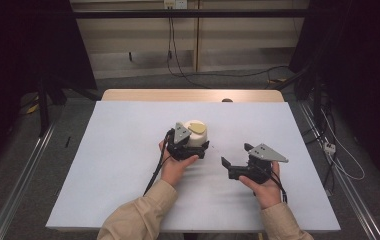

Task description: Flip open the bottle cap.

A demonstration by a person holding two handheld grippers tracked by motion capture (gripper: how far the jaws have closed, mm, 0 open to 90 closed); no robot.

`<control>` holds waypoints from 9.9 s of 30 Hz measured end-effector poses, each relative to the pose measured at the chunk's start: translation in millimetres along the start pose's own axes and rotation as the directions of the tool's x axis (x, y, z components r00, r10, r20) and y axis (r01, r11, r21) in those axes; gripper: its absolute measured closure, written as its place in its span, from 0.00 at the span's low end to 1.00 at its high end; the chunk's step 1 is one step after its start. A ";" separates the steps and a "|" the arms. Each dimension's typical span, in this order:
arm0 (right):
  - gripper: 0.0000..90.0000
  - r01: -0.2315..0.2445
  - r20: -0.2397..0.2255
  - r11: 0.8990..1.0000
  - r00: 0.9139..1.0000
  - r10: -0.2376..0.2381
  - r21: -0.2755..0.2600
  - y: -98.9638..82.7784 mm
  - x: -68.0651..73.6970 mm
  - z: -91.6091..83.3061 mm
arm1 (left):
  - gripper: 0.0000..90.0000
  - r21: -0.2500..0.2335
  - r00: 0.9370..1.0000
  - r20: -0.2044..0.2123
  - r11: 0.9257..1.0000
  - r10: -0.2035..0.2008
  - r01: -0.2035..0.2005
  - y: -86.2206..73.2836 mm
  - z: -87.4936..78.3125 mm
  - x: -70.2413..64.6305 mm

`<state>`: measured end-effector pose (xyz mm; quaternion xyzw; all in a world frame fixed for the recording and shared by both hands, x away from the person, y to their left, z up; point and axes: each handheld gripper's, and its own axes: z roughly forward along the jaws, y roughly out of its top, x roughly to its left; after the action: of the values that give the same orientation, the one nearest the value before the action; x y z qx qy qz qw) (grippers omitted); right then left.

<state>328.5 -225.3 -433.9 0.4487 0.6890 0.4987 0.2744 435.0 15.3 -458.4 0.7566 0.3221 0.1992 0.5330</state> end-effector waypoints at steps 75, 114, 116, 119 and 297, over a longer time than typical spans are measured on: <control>1.00 0.053 -0.159 0.996 0.986 -0.042 0.068 61.0 23.4 53.7 | 0.05 0.004 1.000 -0.006 1.000 0.006 -0.006 0.1 0.0 -0.8; 1.00 0.092 -0.167 0.993 0.983 -0.079 0.069 72.2 25.9 57.3 | 0.05 0.005 1.000 -0.007 1.000 0.006 -0.005 0.2 0.0 -0.8; 1.00 0.089 -0.168 0.994 0.983 -0.076 0.068 72.8 25.8 57.4 | 0.05 0.005 1.000 -0.007 1.000 0.005 -0.005 0.2 0.0 -0.8; 1.00 0.088 -0.171 0.994 0.982 -0.076 0.062 73.9 26.0 57.7 | 0.05 0.005 1.000 -0.007 1.000 0.005 -0.005 0.2 0.0 -0.8; 1.00 0.121 -0.187 0.992 0.976 -0.113 0.031 99.9 41.7 75.4 | 0.05 0.003 1.000 -0.020 1.000 0.001 -0.001 0.6 0.3 -2.8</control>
<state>406.6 -144.9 -364.4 0.3651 0.7470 0.5064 0.2285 433.3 13.0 -457.9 0.7555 0.3274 0.2067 0.5285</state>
